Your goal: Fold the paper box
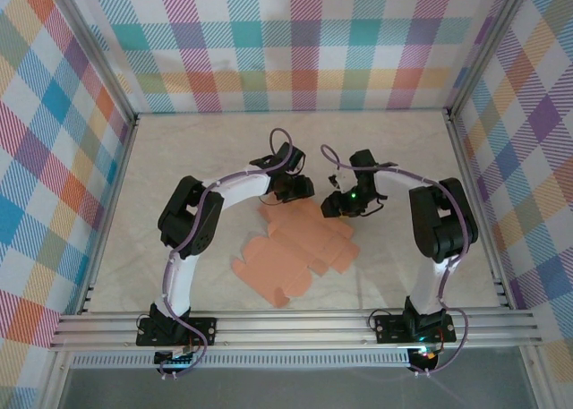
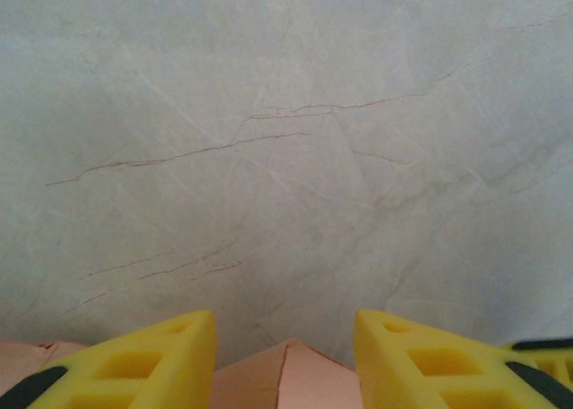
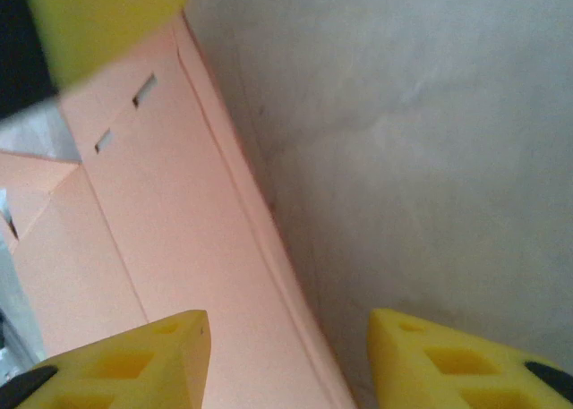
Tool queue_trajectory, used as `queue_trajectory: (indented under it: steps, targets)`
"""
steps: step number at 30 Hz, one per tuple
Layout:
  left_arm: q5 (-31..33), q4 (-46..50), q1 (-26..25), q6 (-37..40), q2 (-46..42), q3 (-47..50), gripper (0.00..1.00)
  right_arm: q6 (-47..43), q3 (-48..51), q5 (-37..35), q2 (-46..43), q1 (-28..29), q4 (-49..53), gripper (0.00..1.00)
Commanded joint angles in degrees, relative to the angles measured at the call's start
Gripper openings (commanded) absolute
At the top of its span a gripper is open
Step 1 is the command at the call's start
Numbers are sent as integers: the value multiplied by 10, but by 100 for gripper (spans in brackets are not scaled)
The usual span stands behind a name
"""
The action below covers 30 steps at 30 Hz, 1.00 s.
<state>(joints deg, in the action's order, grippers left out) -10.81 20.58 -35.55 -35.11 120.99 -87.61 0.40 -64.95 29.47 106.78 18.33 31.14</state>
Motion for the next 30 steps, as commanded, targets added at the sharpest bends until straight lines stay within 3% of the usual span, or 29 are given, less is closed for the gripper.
queue_trajectory:
  steps: [1,9,13,15,21,29,30]
  targets:
    - [-10,-5,9,6,-18,10,44,5,31,32,-28,-2,-34,44]
    - [-12,-6,11,5,-19,11,44,9,42,15,-40,-1,-42,23]
    - [-3,-8,11,5,-31,19,43,4,48,0,-56,1,-49,4]
    - [13,-26,11,2,-59,38,44,-2,50,-13,-64,3,-48,0]
    - [116,-64,17,37,-185,105,62,-39,53,-85,-102,24,-49,0]
    - [90,-42,112,45,-212,145,85,-154,76,-161,-155,59,-129,0]
    - [84,-42,124,44,-211,150,94,-179,76,-168,-156,64,-135,0]
